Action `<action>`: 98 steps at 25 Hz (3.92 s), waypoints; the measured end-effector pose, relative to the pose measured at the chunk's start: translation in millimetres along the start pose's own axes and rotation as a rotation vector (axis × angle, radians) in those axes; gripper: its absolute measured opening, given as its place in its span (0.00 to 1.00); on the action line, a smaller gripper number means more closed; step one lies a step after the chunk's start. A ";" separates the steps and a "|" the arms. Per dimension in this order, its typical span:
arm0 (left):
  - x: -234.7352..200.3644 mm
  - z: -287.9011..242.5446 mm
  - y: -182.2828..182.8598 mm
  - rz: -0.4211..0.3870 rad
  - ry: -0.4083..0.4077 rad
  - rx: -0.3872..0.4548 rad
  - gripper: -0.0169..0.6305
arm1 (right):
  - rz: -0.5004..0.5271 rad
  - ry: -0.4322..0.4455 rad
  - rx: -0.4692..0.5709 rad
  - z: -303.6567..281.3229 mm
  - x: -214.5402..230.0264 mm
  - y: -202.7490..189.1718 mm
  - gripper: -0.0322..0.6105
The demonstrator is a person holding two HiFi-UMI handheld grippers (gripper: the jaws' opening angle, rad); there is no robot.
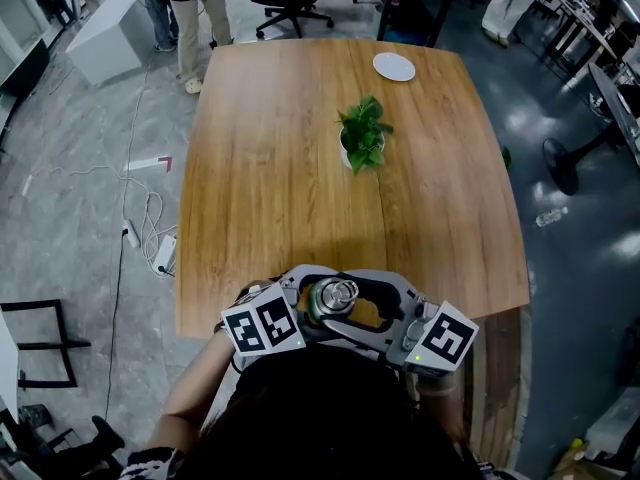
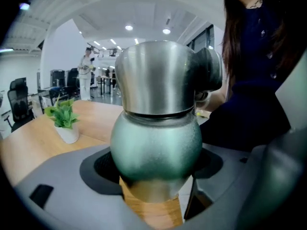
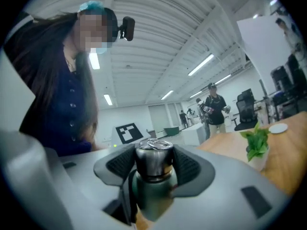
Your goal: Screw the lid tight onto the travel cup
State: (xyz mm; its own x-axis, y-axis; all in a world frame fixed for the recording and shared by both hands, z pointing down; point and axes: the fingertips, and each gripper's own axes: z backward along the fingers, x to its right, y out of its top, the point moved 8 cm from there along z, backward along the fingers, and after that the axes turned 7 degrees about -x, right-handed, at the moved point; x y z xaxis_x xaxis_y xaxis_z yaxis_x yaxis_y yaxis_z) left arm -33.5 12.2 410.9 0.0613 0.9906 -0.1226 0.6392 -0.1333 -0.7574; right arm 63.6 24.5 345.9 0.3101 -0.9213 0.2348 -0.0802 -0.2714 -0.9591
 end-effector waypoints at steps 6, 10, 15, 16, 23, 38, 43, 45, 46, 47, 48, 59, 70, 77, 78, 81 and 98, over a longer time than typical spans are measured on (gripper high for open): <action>-7.4 -0.2 -2.4 0.087 0.147 -0.012 0.61 | -0.029 -0.114 -0.002 -4.4 2.7 -0.5 0.46; 3.5 1.8 -2.9 0.020 -0.029 0.024 0.61 | -0.039 0.025 -0.008 -3.1 -1.1 2.0 0.46; 3.2 -2.4 -5.0 0.041 0.008 -0.022 0.61 | -0.007 -0.017 -0.038 -0.9 -0.4 0.2 0.46; -0.2 -2.6 -4.5 0.065 0.049 -0.024 0.61 | -0.008 -0.060 -0.033 -1.8 1.0 0.6 0.46; -9.7 -2.8 -2.8 0.156 0.218 -0.006 0.61 | -0.062 -0.183 0.012 -6.1 4.4 1.9 0.46; -4.9 -3.2 -7.4 0.169 0.119 0.037 0.61 | -0.036 -0.169 -0.002 -8.6 -0.2 5.0 0.46; 3.4 -5.4 -7.3 0.123 0.044 0.027 0.61 | -0.029 -0.101 -0.018 -6.4 -1.1 1.9 0.46; -2.1 -6.7 -6.5 0.179 0.137 0.019 0.61 | -0.006 -0.193 -0.017 -7.4 0.5 2.3 0.46; -5.2 -6.4 -5.7 0.211 0.184 0.017 0.61 | 0.007 -0.243 -0.013 -8.5 0.9 3.4 0.46; -7.2 -6.0 -4.9 0.232 0.216 0.016 0.61 | 0.019 -0.278 -0.009 -9.8 0.5 4.7 0.46; -7.7 -5.7 -4.5 0.233 0.223 0.017 0.61 | 0.025 -0.288 -0.007 -10.9 -0.4 5.8 0.46; -2.9 -5.9 -1.5 0.139 0.160 0.002 0.61 | -0.028 -0.249 -0.014 -9.9 0.5 1.6 0.46; 1.7 -8.7 -4.7 0.069 -0.041 0.008 0.61 | -0.062 -0.145 -0.038 -7.7 -0.3 2.8 0.46; -6.9 -15.2 -0.6 0.189 0.264 -0.039 0.61 | -0.086 -0.346 0.023 -10.9 7.4 1.4 0.46; -6.9 -15.8 -1.0 0.184 0.251 -0.027 0.61 | -0.095 -0.313 0.041 -10.3 7.9 3.4 0.46; -2.6 -11.7 -3.1 0.126 0.072 0.038 0.61 | -0.087 -0.194 0.009 -5.3 4.1 4.7 0.49; -4.2 -8.6 -4.1 0.112 -0.009 0.069 0.61 | -0.089 -0.176 -0.050 -9.5 4.8 6.5 0.49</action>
State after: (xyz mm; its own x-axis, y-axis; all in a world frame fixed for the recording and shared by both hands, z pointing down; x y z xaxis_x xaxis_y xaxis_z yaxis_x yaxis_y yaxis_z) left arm -29.8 8.8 420.1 0.1218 0.9692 -0.2142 0.5748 -0.2448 -0.7808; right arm 55.5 15.7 342.3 0.4786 -0.8313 0.2828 -0.0905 -0.3671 -0.9258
